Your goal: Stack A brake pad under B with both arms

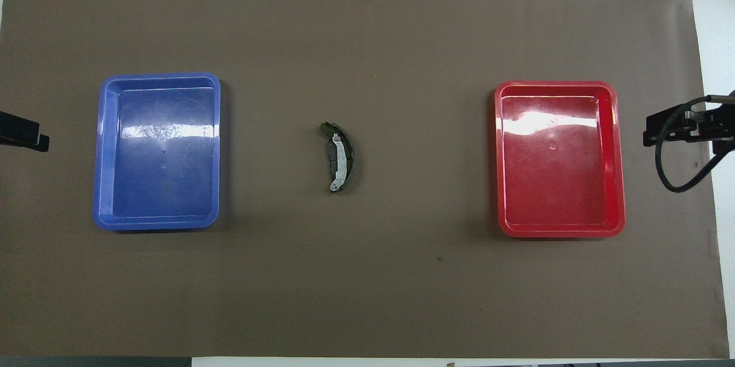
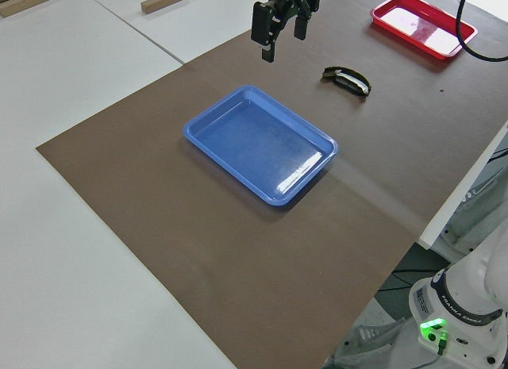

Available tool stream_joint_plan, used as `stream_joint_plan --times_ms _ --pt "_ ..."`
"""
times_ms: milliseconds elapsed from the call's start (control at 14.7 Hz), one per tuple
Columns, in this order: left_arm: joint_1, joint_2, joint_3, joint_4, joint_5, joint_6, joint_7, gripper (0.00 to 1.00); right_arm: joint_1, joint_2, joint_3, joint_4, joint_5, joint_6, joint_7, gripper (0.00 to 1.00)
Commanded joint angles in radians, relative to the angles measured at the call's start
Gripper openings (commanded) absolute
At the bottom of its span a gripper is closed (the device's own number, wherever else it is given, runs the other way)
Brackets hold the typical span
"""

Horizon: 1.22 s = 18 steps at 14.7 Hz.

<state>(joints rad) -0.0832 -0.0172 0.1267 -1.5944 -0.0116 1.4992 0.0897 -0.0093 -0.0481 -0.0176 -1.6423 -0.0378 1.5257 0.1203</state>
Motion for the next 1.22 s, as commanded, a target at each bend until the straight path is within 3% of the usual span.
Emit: stream_joint_plan --times_ms 0,407,1154 --pt "0.007 -0.026 -0.002 -0.032 -0.010 0.018 -0.010 0.98 0.005 0.007 0.002 0.042 -0.005 -0.039 -0.031 1.00" --pt "0.007 -0.026 -0.002 -0.032 -0.010 0.018 -0.010 0.98 0.011 0.039 0.002 0.110 0.012 -0.079 -0.057 1.00" --pt "0.007 -0.026 -0.002 -0.032 -0.010 0.018 -0.008 0.98 0.011 0.034 0.001 0.098 0.015 -0.070 -0.122 1.00"
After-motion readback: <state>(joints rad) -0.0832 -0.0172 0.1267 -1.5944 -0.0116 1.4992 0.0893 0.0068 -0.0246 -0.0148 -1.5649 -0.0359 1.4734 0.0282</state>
